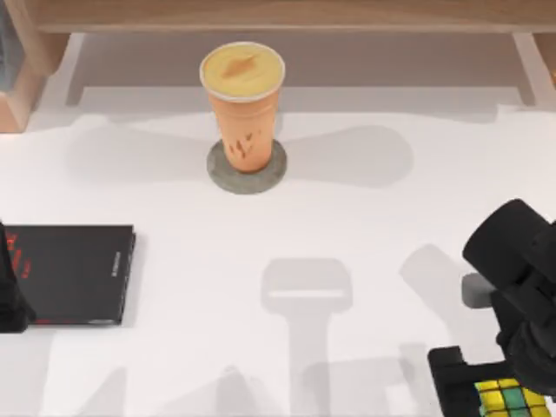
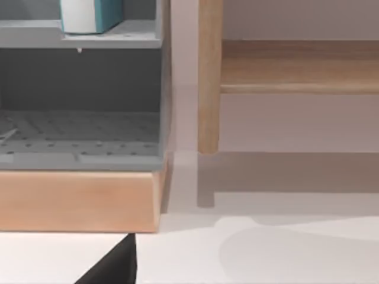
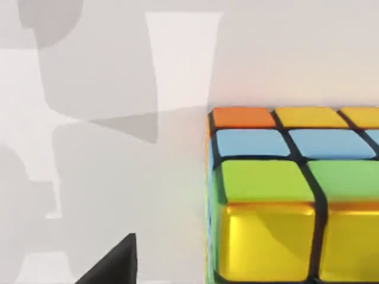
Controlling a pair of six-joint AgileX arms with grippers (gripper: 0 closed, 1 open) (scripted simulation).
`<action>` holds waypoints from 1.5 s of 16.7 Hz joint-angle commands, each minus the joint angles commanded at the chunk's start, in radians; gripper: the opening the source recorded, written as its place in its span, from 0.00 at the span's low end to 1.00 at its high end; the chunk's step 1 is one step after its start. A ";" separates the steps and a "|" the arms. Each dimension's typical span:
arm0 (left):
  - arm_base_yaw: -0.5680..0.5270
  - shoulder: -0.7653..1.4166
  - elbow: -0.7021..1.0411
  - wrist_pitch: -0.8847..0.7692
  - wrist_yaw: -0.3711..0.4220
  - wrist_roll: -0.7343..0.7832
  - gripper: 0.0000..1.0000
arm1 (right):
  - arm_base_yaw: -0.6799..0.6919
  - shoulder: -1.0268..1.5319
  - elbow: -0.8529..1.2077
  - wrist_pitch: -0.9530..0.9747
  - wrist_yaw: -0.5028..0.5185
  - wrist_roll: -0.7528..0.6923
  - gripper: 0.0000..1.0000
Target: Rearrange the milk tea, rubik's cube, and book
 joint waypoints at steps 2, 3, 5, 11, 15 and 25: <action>0.000 0.000 0.000 0.000 0.000 0.000 1.00 | 0.000 0.007 -0.013 0.015 0.000 0.000 1.00; 0.000 0.000 0.000 0.000 0.000 0.000 1.00 | 0.000 0.007 -0.013 0.015 0.000 0.000 1.00; 0.000 0.000 0.000 0.000 0.000 0.000 1.00 | 0.000 0.007 -0.013 0.015 0.000 0.000 1.00; 0.000 0.000 0.000 0.000 0.000 0.000 1.00 | 0.000 0.007 -0.013 0.015 0.000 0.000 0.55; 0.000 0.000 0.000 0.000 0.000 0.000 1.00 | 0.000 0.007 -0.013 0.015 0.000 0.000 0.25; 0.000 0.000 0.000 0.000 0.000 0.000 1.00 | 0.000 0.007 -0.013 0.015 0.000 0.000 0.00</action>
